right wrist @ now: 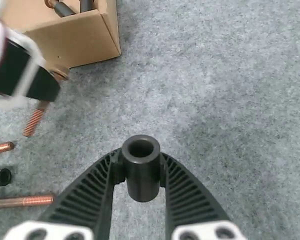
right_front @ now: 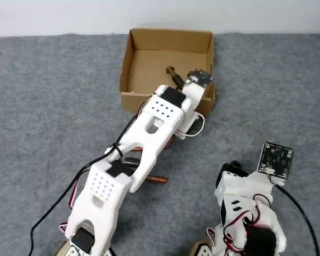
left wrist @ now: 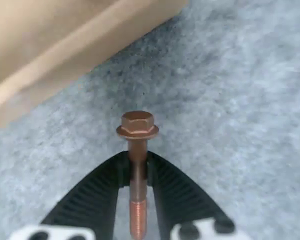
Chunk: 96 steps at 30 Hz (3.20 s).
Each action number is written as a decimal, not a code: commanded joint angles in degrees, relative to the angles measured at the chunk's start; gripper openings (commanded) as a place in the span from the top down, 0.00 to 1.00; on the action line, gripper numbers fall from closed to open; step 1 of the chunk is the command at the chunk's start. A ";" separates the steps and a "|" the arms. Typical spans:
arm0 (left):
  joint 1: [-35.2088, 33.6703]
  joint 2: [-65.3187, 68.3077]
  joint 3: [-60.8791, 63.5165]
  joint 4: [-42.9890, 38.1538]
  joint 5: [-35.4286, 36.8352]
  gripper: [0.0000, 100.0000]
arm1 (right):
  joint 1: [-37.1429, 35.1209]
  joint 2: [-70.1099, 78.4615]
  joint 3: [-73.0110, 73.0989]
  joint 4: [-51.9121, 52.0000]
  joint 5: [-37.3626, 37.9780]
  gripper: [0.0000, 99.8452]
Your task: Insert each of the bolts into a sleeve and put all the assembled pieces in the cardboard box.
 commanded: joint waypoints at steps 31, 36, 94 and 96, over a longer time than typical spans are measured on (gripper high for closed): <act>-4.92 -65.05 39.52 3.25 11.96 1.00 | 0.04 -4.53 -1.76 -0.92 0.44 0.99; -7.74 -79.38 55.43 -5.63 12.13 1.00 | -2.51 -4.62 -2.55 -1.10 0.18 0.99; 3.43 -144.62 109.58 -42.37 26.20 1.00 | -45.93 -4.26 10.73 -29.85 18.64 0.99; 3.43 -144.70 110.81 -43.69 26.20 1.00 | -45.93 -4.26 10.73 -30.02 19.43 0.99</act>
